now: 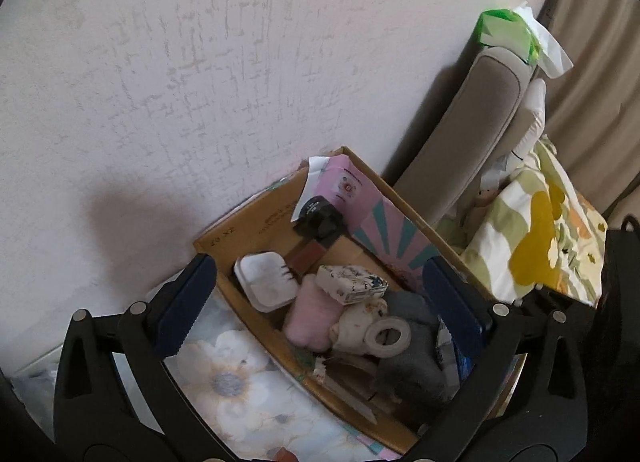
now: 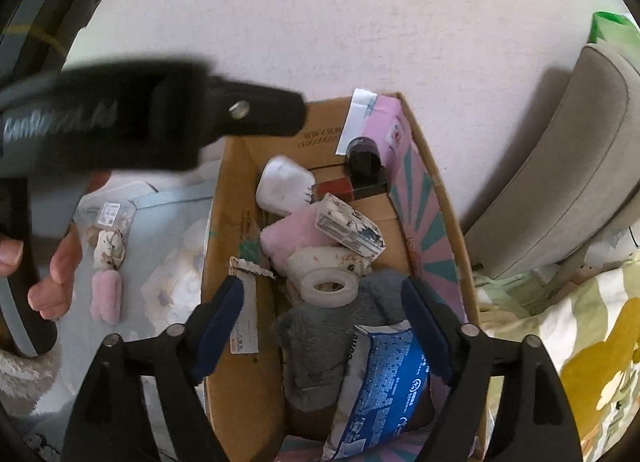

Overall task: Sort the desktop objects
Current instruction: 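Carry pad and tape roll into the cardboard box and open both tools, then move both tools back over the tray, then grasp the white puppy-print sock with left tool while right tool grasps pink fuzzy hair tie, then carry sock and hair tie into the cardboard box and open both tools, then move both tools back to the tray corner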

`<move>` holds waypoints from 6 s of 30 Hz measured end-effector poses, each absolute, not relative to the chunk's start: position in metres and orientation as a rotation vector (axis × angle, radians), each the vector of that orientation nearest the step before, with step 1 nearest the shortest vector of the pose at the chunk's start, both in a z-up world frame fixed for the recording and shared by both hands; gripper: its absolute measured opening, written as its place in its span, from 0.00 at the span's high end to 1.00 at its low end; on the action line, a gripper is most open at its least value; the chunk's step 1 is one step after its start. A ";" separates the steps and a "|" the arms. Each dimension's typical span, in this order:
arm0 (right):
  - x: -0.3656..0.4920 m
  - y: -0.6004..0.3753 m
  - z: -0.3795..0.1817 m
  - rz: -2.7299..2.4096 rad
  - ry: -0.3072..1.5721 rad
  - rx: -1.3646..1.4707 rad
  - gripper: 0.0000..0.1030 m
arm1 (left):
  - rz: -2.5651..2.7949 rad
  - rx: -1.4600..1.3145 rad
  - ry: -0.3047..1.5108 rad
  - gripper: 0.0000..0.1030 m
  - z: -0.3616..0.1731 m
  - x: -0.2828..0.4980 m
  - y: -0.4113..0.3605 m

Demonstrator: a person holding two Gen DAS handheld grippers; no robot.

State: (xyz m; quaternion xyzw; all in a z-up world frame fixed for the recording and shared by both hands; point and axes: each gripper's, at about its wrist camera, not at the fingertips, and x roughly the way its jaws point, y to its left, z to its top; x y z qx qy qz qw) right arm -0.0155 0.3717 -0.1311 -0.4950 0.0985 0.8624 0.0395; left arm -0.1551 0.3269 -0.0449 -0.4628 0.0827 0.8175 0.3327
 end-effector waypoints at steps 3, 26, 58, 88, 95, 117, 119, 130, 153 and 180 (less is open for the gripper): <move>-0.014 0.371 -0.127 2.641 0.289 -1.490 0.23 | 2.148 -1.187 0.224 0.00 -0.037 -0.146 0.316; -0.014 0.267 -0.085 2.819 0.155 -1.395 0.23 | 2.356 -1.248 0.104 0.00 -0.018 -0.084 0.129; -0.023 0.131 -0.180 2.904 -0.101 -1.794 0.23 | 2.470 -1.479 -0.183 0.00 -0.094 -0.068 -0.027; -0.044 0.059 -0.234 2.972 -0.127 -1.703 0.61 | 2.367 -1.508 -0.132 0.74 -0.177 -0.126 0.013; -0.030 0.068 -0.216 2.988 -0.161 -1.725 0.61 | 2.419 -1.483 -0.189 0.74 -0.151 -0.116 -0.003; -0.021 0.163 -0.117 2.895 0.148 -1.699 0.61 | 2.461 -1.379 -0.259 0.74 -0.063 -0.087 0.016; -0.023 0.175 -0.108 2.898 0.153 -1.664 0.61 | 2.453 -1.362 -0.254 0.74 -0.056 -0.090 0.026; -0.017 0.258 -0.073 2.848 0.160 -1.492 0.61 | 2.363 -1.254 -0.176 0.74 -0.016 -0.112 0.113; -0.019 0.368 -0.116 2.675 0.288 -1.592 0.61 | 2.149 -1.259 0.081 0.74 -0.035 -0.155 0.306; -0.003 0.352 -0.098 2.601 0.114 -1.590 0.31 | 2.249 -1.189 0.122 0.00 -0.053 -0.138 0.283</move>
